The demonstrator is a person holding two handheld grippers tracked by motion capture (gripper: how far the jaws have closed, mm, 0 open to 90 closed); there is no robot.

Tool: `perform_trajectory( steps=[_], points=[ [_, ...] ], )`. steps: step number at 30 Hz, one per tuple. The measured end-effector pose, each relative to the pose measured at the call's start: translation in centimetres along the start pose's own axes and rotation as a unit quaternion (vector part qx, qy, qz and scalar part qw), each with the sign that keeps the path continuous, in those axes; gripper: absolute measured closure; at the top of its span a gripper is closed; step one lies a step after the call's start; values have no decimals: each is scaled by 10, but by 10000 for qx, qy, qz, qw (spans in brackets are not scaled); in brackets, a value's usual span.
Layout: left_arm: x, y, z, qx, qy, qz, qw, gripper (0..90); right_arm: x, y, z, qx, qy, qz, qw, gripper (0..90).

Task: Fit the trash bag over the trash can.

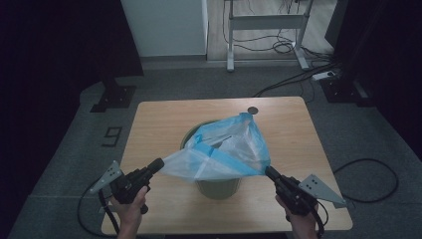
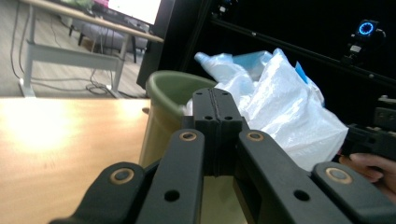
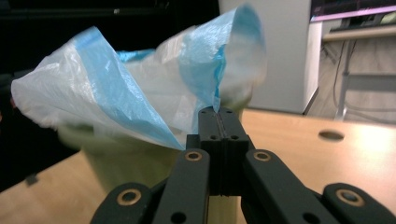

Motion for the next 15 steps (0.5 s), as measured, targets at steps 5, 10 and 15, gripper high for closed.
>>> perform_trajectory(
  steps=[5, 10, 15],
  points=[
    [-6, -20, 5, -262, 68, 44, 9996, 900, 3, -24, 1, -292, 19, -63, 9996, 890],
    [-16, -39, -1, -586, 274, 14, 9979, 900, 7, -44, -2, -598, -51, 23, 9982, 890],
    [-21, -45, -12, -788, 405, -69, 9960, 900, 20, -56, -12, -795, -289, 50, 9964, 890]
  ],
)
Point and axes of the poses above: each handheld gripper's, and its own axes: z roughly backward along the jaws, y roughly out of its top, x roughly to its right, the point moved 8 cm from there along -z, roughly forward along the jaws, and after that the axes turned 3 degrees about x, right-handed, at the moved point
